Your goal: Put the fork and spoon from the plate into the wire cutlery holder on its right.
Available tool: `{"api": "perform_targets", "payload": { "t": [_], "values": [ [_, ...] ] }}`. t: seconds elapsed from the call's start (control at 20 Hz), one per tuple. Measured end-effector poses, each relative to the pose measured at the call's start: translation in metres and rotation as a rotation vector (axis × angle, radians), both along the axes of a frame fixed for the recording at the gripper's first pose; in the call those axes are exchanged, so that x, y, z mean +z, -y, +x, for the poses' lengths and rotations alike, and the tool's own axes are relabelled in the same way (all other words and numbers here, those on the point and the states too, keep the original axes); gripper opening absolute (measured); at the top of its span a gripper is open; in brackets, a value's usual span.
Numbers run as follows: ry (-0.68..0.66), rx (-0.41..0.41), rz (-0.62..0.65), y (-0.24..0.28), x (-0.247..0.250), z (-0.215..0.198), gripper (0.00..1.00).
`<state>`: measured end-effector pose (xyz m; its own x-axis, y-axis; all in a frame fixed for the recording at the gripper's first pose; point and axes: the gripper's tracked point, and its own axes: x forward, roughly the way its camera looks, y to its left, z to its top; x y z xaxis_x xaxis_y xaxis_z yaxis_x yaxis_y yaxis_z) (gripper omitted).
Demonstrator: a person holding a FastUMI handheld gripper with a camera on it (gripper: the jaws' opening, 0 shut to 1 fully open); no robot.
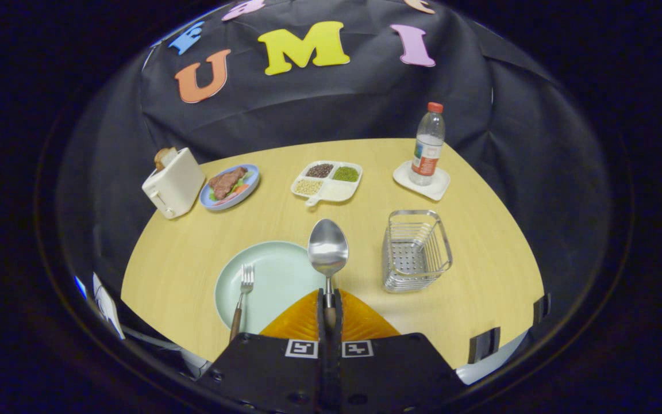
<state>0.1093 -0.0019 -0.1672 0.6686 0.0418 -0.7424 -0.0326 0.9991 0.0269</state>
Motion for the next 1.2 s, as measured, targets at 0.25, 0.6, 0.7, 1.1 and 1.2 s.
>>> {"api": "perform_targets", "payload": {
  "t": [0.25, 0.6, 0.7, 1.1, 1.2],
  "values": [
    [0.021, -0.072, 0.015, 0.05, 0.016, 0.005, 0.0],
    [-0.031, -0.117, 0.001, 0.084, 0.009, 0.018, 0.01],
    [-0.041, -0.12, 0.003, 0.086, 0.006, 0.022, 0.01],
    [-0.03, -0.138, 0.01, 0.092, 0.011, 0.03, 0.07],
    [-0.016, -0.137, 0.021, 0.092, 0.015, 0.029, 0.26]
  ]
}}
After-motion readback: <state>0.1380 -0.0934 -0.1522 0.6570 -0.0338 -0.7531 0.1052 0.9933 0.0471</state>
